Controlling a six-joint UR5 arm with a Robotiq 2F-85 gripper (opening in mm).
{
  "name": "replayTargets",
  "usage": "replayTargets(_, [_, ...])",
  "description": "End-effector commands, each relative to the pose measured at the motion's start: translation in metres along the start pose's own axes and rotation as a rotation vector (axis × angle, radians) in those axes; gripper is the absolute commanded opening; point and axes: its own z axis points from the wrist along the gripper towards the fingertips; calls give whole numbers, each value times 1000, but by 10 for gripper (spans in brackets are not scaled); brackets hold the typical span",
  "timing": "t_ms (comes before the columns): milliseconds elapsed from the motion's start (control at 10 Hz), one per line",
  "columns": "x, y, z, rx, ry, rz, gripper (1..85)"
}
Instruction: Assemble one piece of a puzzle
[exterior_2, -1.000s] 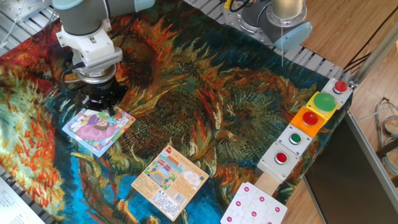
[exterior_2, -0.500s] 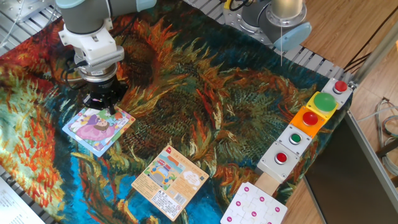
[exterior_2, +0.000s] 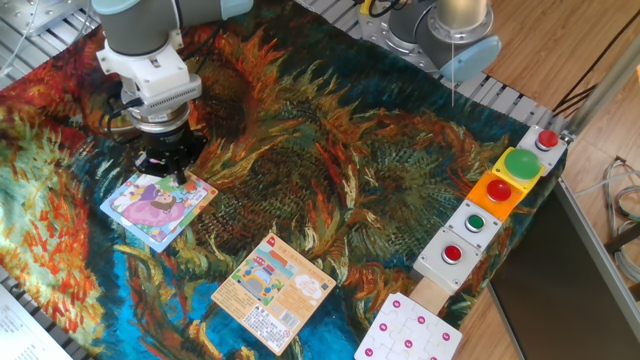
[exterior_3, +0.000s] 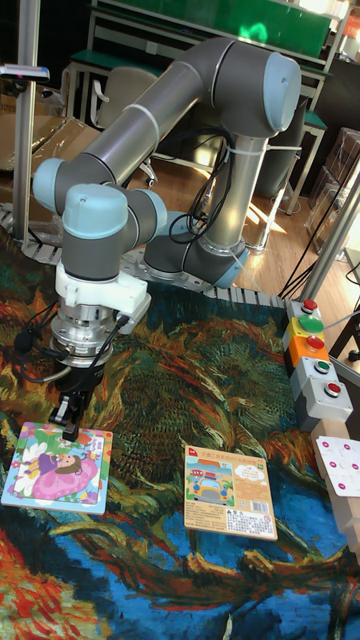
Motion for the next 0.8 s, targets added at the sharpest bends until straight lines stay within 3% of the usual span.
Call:
replayTargets(0, [-5, 2, -7, -3, -19, 12, 13])
replayTargets(700, [-4, -2, -4, -12, -22, 4, 13])
